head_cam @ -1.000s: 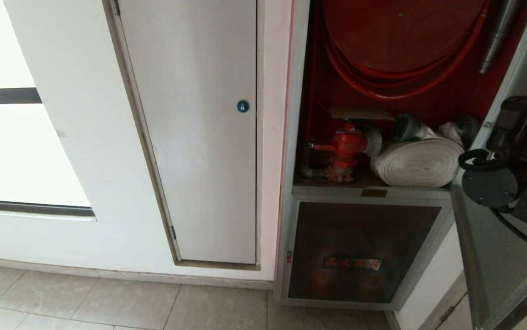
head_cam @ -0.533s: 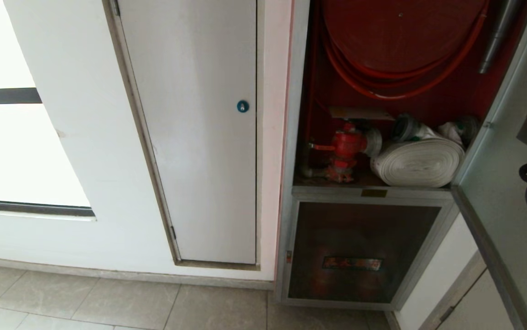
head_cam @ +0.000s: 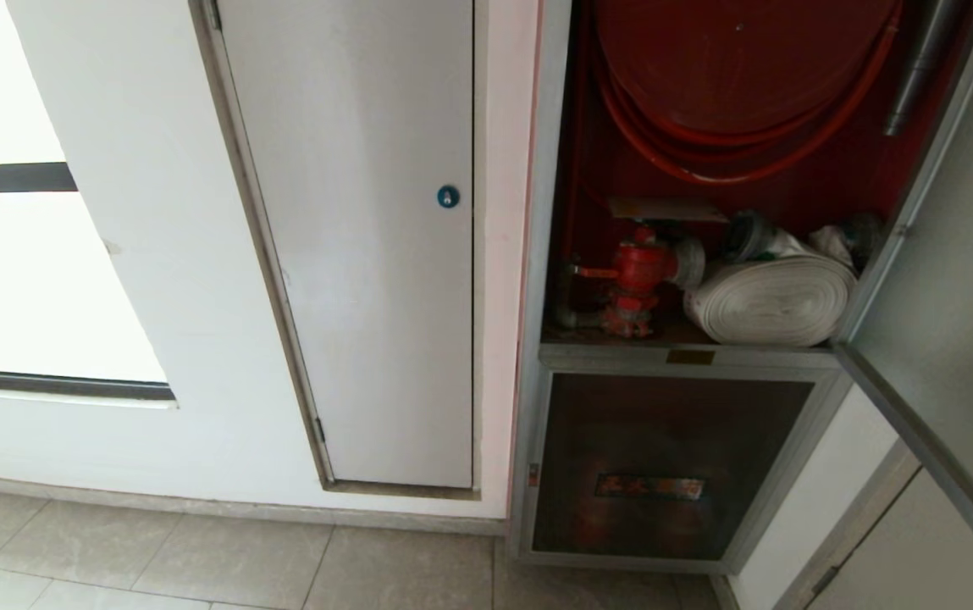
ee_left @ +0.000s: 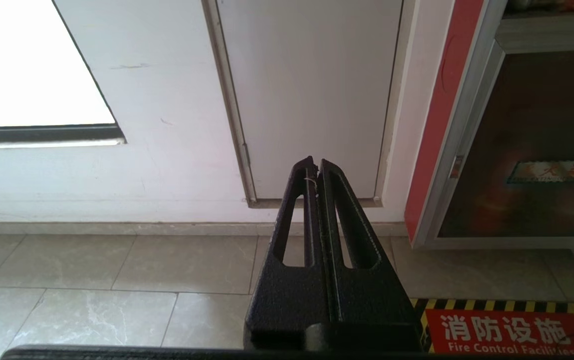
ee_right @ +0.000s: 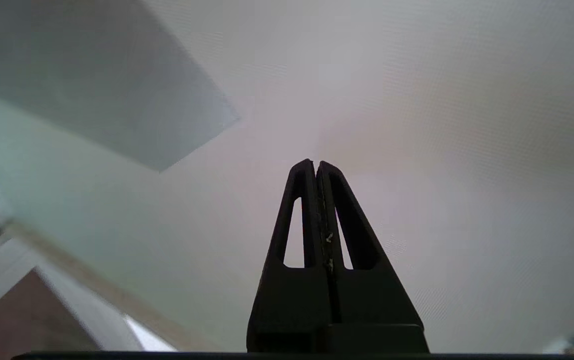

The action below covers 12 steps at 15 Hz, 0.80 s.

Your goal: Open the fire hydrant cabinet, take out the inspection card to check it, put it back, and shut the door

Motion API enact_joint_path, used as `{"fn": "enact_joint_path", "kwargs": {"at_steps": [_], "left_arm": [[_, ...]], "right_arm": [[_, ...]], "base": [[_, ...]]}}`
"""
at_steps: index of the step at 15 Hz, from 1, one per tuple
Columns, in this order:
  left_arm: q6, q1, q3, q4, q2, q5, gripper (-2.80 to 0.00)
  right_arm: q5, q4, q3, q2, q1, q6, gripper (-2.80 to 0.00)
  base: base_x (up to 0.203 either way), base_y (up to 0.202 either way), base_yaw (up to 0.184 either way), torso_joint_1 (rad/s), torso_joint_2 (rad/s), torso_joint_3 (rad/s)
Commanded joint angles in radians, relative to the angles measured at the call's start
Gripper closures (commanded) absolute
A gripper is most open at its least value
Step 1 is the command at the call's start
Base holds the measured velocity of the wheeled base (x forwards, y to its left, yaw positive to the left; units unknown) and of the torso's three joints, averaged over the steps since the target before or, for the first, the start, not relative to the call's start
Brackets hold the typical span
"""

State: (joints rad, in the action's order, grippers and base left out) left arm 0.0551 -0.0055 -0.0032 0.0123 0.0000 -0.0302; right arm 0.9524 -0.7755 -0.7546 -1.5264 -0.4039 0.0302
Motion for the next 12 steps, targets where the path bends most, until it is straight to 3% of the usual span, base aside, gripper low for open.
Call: {"fn": "enact_joint_path", "kwargs": {"at_steps": [1, 7, 12], "left_arm": [[0.000, 0.001, 0.000, 0.000, 0.001, 0.000, 0.00], [-0.001, 0.000, 0.000, 0.000, 0.002, 0.001, 0.00], [-0.003, 0.001, 0.000, 0.000, 0.002, 0.001, 0.00]], "right_arm": [[-0.032, -0.004, -0.005, -0.014, -0.062, 0.001, 0.00], [-0.200, -0.005, -0.078, -0.109, -0.272, 0.000, 0.00], [-0.346, -0.007, -0.124, -0.152, -0.303, 0.000, 0.00]], "base": [[0.000, 0.000, 0.000, 0.000, 0.00, 0.000], [0.000, 0.000, 0.000, 0.000, 0.00, 0.000], [0.000, 0.000, 0.000, 0.000, 0.00, 0.000]]}}
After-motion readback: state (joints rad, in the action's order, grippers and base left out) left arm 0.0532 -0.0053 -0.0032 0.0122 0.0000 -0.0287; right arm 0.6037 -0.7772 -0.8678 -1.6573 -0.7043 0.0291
